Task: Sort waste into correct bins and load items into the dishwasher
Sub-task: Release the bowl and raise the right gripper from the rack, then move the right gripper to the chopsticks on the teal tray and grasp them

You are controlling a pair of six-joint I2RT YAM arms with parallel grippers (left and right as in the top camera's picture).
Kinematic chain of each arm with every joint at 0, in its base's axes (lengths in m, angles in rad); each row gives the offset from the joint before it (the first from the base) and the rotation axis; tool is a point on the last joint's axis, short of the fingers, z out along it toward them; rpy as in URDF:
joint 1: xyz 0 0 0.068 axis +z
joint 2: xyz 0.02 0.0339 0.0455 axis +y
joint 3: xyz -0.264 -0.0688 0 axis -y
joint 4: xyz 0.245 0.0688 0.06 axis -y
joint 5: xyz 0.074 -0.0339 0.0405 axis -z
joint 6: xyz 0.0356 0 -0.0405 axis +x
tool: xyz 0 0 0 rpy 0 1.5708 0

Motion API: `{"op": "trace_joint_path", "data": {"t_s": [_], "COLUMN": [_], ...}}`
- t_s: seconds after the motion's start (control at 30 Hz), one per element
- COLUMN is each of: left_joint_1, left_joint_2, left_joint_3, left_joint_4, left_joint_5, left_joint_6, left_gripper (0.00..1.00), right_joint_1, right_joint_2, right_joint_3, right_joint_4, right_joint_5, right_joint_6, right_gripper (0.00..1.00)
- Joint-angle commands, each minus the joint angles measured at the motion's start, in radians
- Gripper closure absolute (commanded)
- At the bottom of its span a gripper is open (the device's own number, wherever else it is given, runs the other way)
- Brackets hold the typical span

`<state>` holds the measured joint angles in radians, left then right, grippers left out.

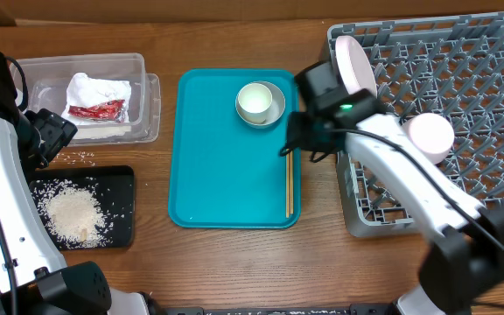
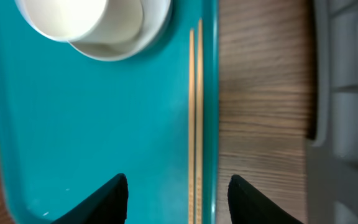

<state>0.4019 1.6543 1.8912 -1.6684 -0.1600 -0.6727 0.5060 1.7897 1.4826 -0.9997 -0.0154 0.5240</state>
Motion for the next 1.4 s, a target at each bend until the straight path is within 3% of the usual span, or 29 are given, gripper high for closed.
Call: {"op": "trace_joint_path", "data": {"t_s": [0.0, 0.23, 0.47, 1.37], "left_joint_1": [0.002, 0.002, 0.002, 0.002], "left_joint_2": [0.001, 0.001, 0.001, 0.001], "left_joint_3": [0.000, 0.000, 0.000, 0.000], "left_joint_4": [0.002, 0.001, 0.001, 0.002], "left_joint_5": [-0.003, -0.003, -0.003, -0.003], "left_joint_6": [0.019, 0.019, 0.019, 0.019], "left_gripper": [0.00, 0.00, 0.00, 0.00], "right_joint_1": [0.021, 0.026, 0.035, 0.109], "right_joint_2": [0.069, 0.180, 0.221, 0.233], "right_joint_3": [-0.008, -0.008, -0.008, -0.008], "right_joint_4": [0.007, -0.029, -0.072, 0.091], "right_joint_5": [0.026, -0.144, -0.069, 0.027], "right_joint_6": [0.060, 0.045, 0.040, 0.109], "right_gripper": [0.49, 0.59, 0.59, 0.61]}}
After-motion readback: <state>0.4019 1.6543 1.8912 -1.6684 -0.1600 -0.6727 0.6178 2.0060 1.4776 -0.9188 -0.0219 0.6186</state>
